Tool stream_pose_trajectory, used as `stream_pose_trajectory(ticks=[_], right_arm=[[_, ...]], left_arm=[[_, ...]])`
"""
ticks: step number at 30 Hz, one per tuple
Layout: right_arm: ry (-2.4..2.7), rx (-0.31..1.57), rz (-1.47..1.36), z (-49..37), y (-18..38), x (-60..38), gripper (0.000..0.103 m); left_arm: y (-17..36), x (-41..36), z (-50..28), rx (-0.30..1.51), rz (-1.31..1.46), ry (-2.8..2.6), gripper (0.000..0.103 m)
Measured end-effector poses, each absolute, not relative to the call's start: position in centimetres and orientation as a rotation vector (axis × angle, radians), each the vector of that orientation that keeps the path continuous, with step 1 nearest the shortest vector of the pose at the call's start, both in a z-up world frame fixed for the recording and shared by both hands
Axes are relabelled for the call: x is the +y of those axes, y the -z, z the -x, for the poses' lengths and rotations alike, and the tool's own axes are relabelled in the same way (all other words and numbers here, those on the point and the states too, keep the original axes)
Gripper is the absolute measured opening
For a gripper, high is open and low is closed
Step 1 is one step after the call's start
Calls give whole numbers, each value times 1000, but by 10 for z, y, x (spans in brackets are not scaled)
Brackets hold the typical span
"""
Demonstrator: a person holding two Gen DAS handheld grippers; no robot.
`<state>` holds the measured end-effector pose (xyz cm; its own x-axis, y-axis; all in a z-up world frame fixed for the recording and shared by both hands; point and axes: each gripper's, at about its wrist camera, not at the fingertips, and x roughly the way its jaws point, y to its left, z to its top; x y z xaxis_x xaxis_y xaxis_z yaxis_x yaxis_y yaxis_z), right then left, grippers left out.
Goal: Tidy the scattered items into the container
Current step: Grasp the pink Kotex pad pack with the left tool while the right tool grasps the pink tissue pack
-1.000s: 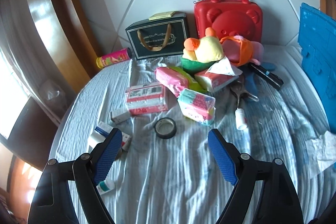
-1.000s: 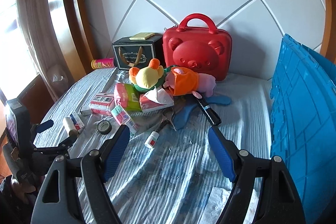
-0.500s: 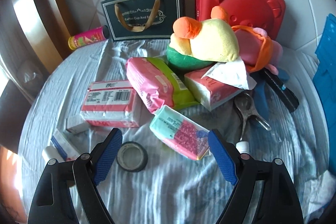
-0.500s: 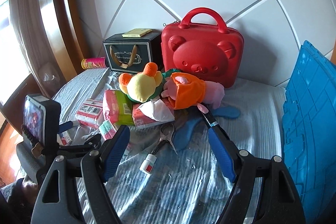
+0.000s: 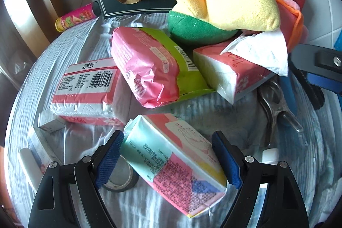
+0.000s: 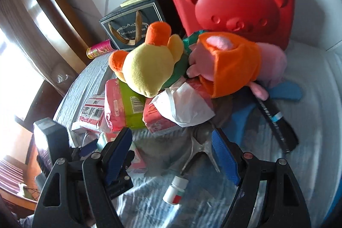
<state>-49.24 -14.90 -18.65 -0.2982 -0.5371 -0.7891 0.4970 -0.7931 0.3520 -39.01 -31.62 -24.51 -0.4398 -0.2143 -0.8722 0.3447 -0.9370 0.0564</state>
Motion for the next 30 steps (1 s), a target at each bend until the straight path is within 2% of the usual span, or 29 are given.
stream_pose_trajectory(ticks=[3, 8, 13, 16, 27, 29, 30], right_arm=[[2079, -179, -1397, 509, 214, -163, 77], [2055, -389, -1498, 532, 253, -176, 77], [2083, -509, -1476, 544, 272, -179, 77], [2079, -520, -1465, 550, 275, -186, 77], [2231, -259, -1489, 561, 260, -226, 78], [2240, -171, -1521, 564, 258, -238, 85], [2227, -117, -1545, 568, 259, -247, 92]], left_arm=[[246, -323, 386, 242, -1432, 2434, 84], [245, -321, 385, 220, -1426, 2457, 84], [247, -325, 384, 276, -1432, 2468, 84], [247, -323, 384, 272, -1431, 2469, 84], [248, -330, 380, 309, -1433, 2487, 84], [248, -329, 379, 316, -1431, 2491, 84], [248, -329, 378, 318, -1429, 2494, 84]])
